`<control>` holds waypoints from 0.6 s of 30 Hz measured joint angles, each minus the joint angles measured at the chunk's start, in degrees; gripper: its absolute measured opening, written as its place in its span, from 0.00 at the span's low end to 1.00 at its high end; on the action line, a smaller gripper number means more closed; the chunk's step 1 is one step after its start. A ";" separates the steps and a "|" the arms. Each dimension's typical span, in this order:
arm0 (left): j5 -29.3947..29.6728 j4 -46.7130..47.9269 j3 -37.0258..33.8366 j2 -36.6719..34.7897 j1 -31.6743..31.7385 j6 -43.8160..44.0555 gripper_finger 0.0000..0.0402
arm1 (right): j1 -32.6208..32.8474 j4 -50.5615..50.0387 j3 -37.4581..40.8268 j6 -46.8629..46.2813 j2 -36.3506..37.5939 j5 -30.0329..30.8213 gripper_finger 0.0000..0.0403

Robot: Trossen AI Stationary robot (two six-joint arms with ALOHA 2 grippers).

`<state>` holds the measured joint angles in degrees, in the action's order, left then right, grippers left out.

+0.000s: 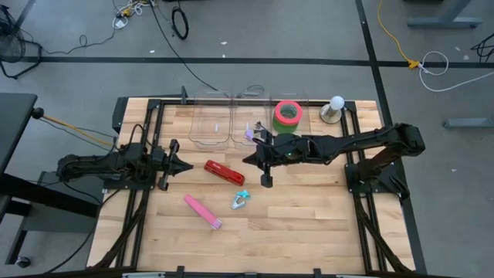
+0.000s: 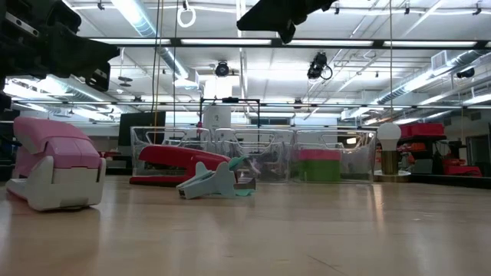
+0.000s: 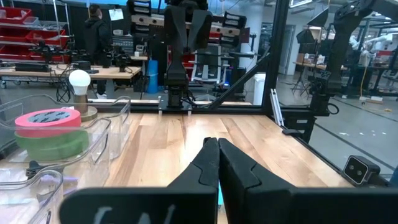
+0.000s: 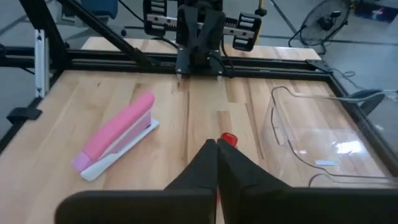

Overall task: Pick and place Stapler, Stapler remover, tape
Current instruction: Put the pink stapler into the left transparent bin

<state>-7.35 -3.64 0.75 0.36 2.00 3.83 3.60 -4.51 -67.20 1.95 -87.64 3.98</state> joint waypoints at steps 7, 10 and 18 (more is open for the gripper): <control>0.00 0.00 0.02 0.00 0.00 0.00 0.01 | 0.00 1.08 0.59 0.69 0.00 4.01 0.01; 0.02 0.02 0.01 0.00 0.00 -0.02 0.01 | -0.02 2.35 2.28 0.64 0.09 4.14 0.01; 0.02 0.01 0.01 0.00 0.01 -0.02 0.01 | -0.17 11.14 12.17 0.55 4.82 4.00 0.01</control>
<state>-7.33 -3.63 0.76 0.36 2.01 3.81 3.42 6.63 -55.03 2.49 -82.81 7.98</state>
